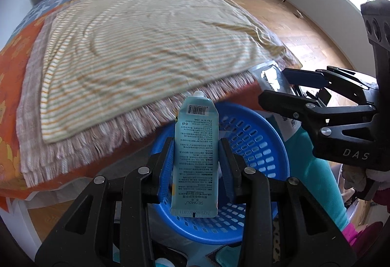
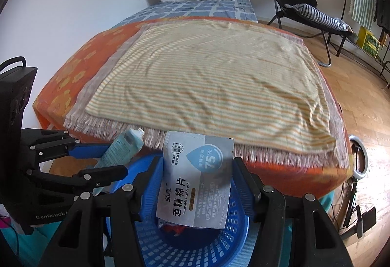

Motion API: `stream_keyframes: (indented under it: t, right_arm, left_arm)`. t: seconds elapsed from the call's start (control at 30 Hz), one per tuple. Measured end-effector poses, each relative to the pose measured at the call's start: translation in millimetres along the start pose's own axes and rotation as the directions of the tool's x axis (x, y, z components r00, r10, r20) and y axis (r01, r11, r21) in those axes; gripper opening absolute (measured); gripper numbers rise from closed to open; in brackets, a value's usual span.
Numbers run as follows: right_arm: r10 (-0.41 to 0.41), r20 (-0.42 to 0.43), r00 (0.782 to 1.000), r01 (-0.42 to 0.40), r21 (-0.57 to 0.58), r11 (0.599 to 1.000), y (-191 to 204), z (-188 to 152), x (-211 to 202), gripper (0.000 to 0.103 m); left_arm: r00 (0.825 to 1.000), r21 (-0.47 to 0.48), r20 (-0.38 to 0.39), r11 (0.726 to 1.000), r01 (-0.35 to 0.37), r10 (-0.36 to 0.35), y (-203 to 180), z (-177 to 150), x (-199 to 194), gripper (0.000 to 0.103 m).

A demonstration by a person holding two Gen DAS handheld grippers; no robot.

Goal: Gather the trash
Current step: 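Carry the tube and wipe packet over the blue basket with both grippers, then open both grippers to drop the tube and packet into the basket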

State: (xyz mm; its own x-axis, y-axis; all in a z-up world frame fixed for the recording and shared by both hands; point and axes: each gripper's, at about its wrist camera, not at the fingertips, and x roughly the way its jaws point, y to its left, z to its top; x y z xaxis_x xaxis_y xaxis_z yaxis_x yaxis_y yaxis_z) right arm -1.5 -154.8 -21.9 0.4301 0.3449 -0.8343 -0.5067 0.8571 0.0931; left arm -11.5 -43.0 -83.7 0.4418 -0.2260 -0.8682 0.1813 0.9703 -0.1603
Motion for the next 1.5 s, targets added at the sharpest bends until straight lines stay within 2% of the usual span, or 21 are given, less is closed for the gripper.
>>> stream_keyframes:
  t: [0.53, 1.1, 1.2, 1.37, 1.4, 1.47, 1.5]
  right_arm:
    - [0.015, -0.088, 0.996, -0.01, 0.048, 0.999, -8, -42, 24, 0.061]
    - [0.016, -0.124, 0.992, -0.005, 0.084, 0.996, -14, -55, 30, 0.063]
    - [0.017, -0.132, 0.991, -0.005, 0.093, 0.996, -15, -58, 31, 0.068]
    - [0.018, -0.142, 0.99, -0.003, 0.101, 0.995, -16, -61, 33, 0.069]
    - [0.017, -0.144, 0.989, -0.002, 0.101, 0.995, -16, -61, 33, 0.07]
    - [0.016, -0.145, 0.989, -0.001, 0.103, 0.995, -17, -62, 34, 0.072]
    - [0.015, -0.145, 0.989, 0.0, 0.104, 0.995, -17, -62, 33, 0.072]
  left_arm:
    - [0.993, 0.001, -0.114, 1.0, 0.015, -0.015, -8, -30, 38, 0.036]
    - [0.993, -0.001, -0.122, 1.0, -0.001, 0.001, -9, -29, 43, 0.036]
    - [0.992, -0.002, -0.123, 1.0, -0.006, 0.005, -9, -29, 43, 0.036]
    - [0.992, -0.002, -0.123, 1.0, -0.01, 0.01, -8, -29, 43, 0.037]
    - [0.992, -0.001, -0.122, 1.0, -0.011, 0.011, -9, -29, 43, 0.038]
    - [0.993, -0.002, -0.115, 1.0, -0.013, 0.012, -8, -29, 42, 0.049]
    - [0.994, -0.004, -0.11, 1.0, -0.014, 0.013, -8, -29, 41, 0.049]
